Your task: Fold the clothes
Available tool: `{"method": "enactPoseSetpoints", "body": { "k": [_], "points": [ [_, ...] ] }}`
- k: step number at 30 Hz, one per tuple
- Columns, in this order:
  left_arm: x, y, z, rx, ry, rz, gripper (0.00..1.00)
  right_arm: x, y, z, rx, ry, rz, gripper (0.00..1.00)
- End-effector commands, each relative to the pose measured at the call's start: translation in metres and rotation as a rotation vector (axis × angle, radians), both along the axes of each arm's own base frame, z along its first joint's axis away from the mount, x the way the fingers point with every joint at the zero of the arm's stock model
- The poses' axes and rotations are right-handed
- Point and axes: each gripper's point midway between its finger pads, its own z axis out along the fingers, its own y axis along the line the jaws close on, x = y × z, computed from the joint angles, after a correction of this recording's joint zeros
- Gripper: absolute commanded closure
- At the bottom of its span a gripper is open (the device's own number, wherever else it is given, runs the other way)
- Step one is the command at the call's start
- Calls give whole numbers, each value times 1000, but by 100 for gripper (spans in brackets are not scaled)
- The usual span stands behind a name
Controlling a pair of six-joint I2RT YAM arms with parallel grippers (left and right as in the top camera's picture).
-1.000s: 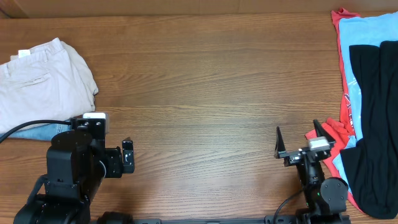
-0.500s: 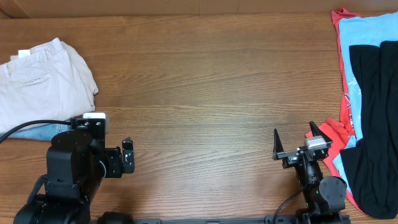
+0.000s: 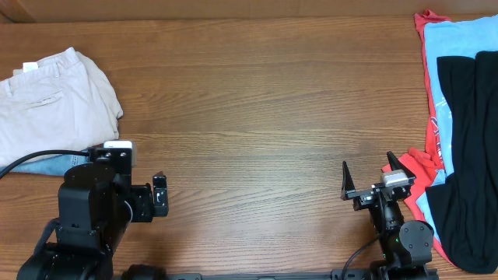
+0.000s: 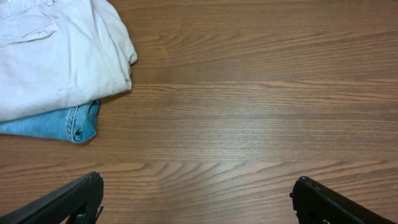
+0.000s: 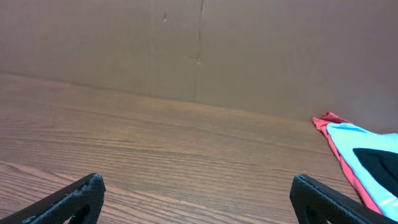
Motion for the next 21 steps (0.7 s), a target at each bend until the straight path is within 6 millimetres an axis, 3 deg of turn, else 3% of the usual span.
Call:
{"method": "enactPoseSetpoints", "body": {
  "k": [1, 14, 21],
  "points": [
    [0, 1, 1, -4, -7, 15, 0, 0, -1, -1, 7, -4, -3, 0],
    [-11, 5, 0, -27, -9, 35, 0, 0, -1, -1, 7, -4, -3, 0],
    [-36, 15, -39, -48, 12, 93, 0, 0, -1, -1, 7, -4, -3, 0]
  ]
}}
